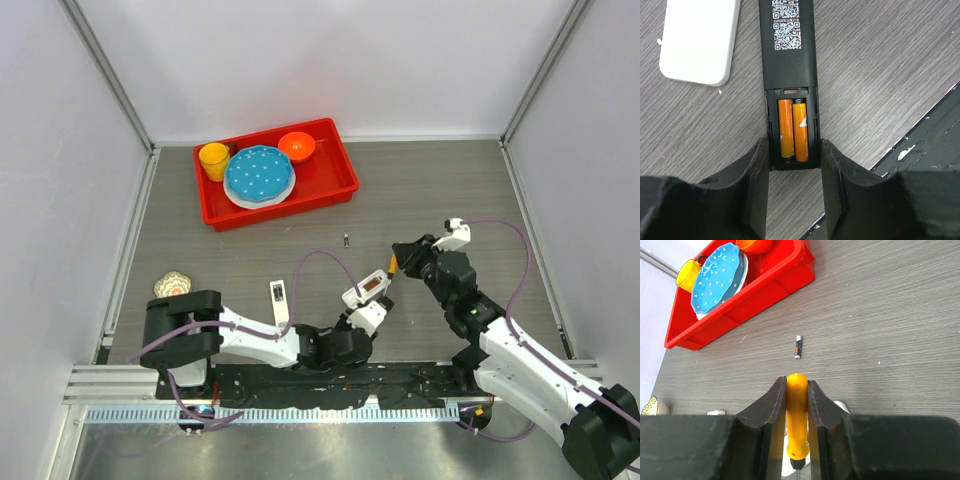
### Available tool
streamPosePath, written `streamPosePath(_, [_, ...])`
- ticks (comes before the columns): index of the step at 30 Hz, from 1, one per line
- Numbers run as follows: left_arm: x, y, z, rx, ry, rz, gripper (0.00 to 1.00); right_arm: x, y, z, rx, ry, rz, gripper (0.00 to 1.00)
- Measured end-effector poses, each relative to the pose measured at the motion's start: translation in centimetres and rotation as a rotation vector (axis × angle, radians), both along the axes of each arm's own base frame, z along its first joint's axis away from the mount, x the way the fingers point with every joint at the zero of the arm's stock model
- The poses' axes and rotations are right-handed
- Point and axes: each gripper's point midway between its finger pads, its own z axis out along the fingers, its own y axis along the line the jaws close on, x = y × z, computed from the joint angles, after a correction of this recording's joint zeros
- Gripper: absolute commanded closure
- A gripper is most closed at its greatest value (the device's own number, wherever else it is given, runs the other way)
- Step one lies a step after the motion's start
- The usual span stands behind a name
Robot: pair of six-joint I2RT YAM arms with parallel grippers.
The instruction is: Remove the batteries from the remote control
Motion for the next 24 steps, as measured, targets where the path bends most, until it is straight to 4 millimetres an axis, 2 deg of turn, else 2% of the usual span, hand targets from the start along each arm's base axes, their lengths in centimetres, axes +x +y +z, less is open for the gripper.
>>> streamPosePath(6, [0.9,-0.2,0.1,-0.015,0.022,-0.008,0.82,0.1,-0.2,-0.1,-0.001,0.001,-0.008,0.99])
streamPosePath(13, [4.1,-0.7,0.2,-0.057,0.085,0.007,0.86,0.0,-0.6,-0.7,-0.006,0.013,-0.017,0.99])
streamPosePath(24, [8.2,-2.6,0.2,-0.02,0.076,-0.113,0.87,-0.2,-1.6,0.3,0.01,-0.016,-0.041,0.99])
